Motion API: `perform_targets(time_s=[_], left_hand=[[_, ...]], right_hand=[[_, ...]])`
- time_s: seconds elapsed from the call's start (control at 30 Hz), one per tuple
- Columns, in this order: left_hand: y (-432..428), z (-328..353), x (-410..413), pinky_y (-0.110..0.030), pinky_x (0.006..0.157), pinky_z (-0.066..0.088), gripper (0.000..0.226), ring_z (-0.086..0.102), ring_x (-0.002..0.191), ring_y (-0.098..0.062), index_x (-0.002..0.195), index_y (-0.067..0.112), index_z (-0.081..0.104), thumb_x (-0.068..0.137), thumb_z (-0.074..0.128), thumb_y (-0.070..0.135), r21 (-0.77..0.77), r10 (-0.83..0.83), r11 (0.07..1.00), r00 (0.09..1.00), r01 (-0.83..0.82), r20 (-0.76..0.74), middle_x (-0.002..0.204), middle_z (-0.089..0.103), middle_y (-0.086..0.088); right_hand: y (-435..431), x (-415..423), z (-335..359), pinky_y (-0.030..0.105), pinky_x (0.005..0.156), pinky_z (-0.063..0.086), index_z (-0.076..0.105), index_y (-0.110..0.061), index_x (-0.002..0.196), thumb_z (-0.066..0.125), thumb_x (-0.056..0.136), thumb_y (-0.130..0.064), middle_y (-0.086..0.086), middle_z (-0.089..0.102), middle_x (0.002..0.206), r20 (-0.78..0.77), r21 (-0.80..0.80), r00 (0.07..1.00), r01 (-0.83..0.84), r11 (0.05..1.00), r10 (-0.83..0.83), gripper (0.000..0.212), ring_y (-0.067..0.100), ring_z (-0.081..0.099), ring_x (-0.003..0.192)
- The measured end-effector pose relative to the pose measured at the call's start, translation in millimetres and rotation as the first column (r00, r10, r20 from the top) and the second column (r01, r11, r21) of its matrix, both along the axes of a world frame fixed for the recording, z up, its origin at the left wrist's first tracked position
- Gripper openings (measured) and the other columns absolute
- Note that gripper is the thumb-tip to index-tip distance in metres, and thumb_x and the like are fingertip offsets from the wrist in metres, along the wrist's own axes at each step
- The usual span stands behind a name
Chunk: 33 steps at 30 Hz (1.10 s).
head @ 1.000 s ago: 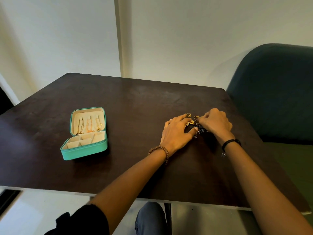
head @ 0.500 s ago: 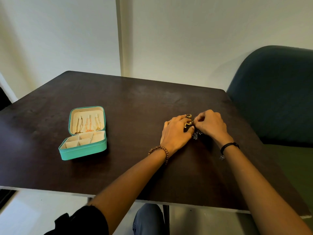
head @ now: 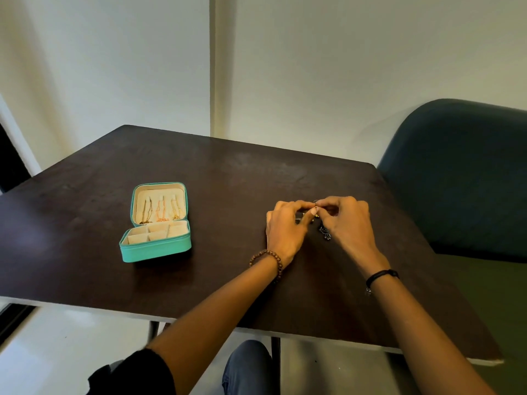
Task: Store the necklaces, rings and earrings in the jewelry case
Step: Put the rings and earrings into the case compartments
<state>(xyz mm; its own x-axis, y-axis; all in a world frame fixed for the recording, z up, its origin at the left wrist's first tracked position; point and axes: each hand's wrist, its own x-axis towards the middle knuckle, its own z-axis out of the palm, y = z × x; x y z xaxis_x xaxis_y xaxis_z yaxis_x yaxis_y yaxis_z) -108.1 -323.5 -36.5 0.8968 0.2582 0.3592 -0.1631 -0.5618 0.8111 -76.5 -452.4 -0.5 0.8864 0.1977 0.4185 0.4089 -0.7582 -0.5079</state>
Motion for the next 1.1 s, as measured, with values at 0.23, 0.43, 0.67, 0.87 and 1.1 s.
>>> perform_targets(time_s=[0.23,0.43,0.67,0.87,1.1], left_hand=[[20.4,10.8,-32.3,-0.037,0.083,0.054,0.012,0.06,0.092,-0.005,0.102,0.038,0.07,0.091,0.066,0.035,-0.027,0.064,0.998,0.998,-0.064,-0.007,0.096,0.068,0.011],[43.6,29.7,-63.7,-0.036,0.085,0.054,0.015,0.061,0.092,-0.007,0.107,0.031,0.069,0.092,0.066,0.029,0.077,0.117,0.989,0.988,-0.125,0.104,0.095,0.07,0.011],[86.2,50.4,-99.6,-0.037,0.084,0.052,0.021,0.058,0.098,-0.012,0.116,0.029,0.067,0.096,0.06,0.031,0.193,0.141,0.965,0.971,-0.178,0.193,0.103,0.067,0.005],[144.1,56.6,-139.8,-0.023,0.09,0.033,0.02,0.057,0.108,-0.012,0.114,0.026,0.067,0.096,0.058,0.027,0.285,0.297,0.886,0.92,-0.366,0.257,0.111,0.068,0.007],[206.2,32.2,-172.9,-0.036,0.106,0.032,0.052,0.047,0.126,-0.017,0.137,0.023,0.047,0.095,0.051,0.052,0.314,0.466,0.855,0.877,-0.412,-0.12,0.14,0.052,0.0]], right_hand=[[8.3,-33.8,11.2,0.005,0.074,0.051,0.078,-0.022,0.104,0.079,0.086,-0.02,-0.011,0.074,0.092,-0.065,0.176,0.988,-0.13,0.976,0.143,0.018,-0.005,0.067,0.085],[25.1,-58.5,27.4,0.02,0.083,0.057,0.079,-0.026,0.107,0.076,0.087,-0.035,-0.013,0.076,0.098,-0.061,0.249,0.958,-0.256,0.934,0.279,0.022,-0.001,0.07,0.093],[61.0,-74.8,40.4,0.034,0.086,0.061,0.08,-0.024,0.102,0.079,0.086,-0.027,-0.011,0.078,0.094,-0.051,0.375,0.915,-0.353,0.857,0.399,0.016,0.006,0.073,0.092],[109.1,-84.0,33.6,0.036,0.085,0.062,0.08,-0.022,0.1,0.08,0.086,-0.021,-0.008,0.078,0.09,-0.076,0.418,0.882,-0.395,0.818,0.465,0.014,0.009,0.074,0.088],[165.6,-93.1,21.1,0.012,0.072,0.055,0.079,-0.023,0.104,0.077,0.088,-0.026,-0.014,0.074,0.101,-0.116,0.312,0.841,-0.474,0.823,0.528,0.017,-0.007,0.066,0.093]])
